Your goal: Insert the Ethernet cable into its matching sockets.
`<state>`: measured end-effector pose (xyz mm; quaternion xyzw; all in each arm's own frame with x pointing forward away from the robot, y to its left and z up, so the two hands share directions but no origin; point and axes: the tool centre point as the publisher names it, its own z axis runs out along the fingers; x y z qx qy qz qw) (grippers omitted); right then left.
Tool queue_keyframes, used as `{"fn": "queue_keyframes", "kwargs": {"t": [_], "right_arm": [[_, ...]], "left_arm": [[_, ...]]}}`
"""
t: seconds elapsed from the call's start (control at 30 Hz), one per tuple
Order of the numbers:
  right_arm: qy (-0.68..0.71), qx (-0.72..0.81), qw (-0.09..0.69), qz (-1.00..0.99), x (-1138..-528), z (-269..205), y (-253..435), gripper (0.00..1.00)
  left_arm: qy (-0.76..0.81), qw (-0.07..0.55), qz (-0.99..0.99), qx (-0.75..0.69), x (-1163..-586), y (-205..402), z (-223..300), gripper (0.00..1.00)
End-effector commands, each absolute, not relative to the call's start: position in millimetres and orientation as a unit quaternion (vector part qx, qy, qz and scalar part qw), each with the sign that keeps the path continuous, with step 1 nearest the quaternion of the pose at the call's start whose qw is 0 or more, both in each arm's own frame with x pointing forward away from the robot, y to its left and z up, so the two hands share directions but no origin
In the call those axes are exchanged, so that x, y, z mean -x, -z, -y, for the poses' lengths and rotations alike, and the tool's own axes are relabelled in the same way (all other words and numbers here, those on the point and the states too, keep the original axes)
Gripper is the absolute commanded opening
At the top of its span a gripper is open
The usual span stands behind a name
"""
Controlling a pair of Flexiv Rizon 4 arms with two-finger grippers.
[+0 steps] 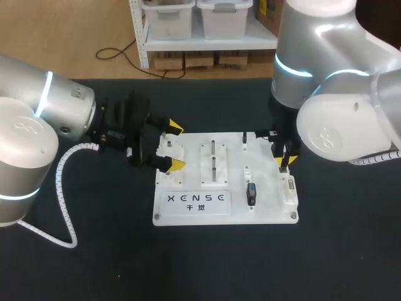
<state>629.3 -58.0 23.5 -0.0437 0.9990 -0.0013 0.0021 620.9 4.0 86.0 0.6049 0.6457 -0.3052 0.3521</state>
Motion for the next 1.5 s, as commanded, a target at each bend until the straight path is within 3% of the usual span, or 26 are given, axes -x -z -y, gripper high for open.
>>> {"fn": "queue_keyframes", "kwargs": {"t": [0.03, 0.73, 0.77, 0.8, 0.83, 1.5], "right_arm": [[0.003, 0.044, -0.001, -0.999, -630, 57, -13, 0.0], [0.01, 0.041, -0.002, -0.999, -629, 59, -14, 0.0], [0.008, 0.045, 0.0, -0.999, -628, 59, -17, 0.34], [0.004, 0.046, 0.001, -0.999, -628, 59, -18, 0.89], [-0.002, 0.047, 0.006, -0.999, -629, 60, -20, 1.0], [-0.008, 0.049, 0.012, -0.999, -629, 60, -26, 1.0]], "left_arm": [[0.306, 0.353, -0.645, -0.605, -622, -85, -4, 1.0], [0.306, 0.353, -0.645, -0.605, -622, -85, -4, 1.0], [0.306, 0.353, -0.645, -0.605, -622, -85, -4, 1.0], [0.306, 0.353, -0.645, -0.605, -622, -85, -4, 1.0], [0.306, 0.353, -0.645, -0.605, -622, -85, -4, 1.0], [0.306, 0.353, -0.645, -0.605, -622, -85, -4, 1.0]]}}
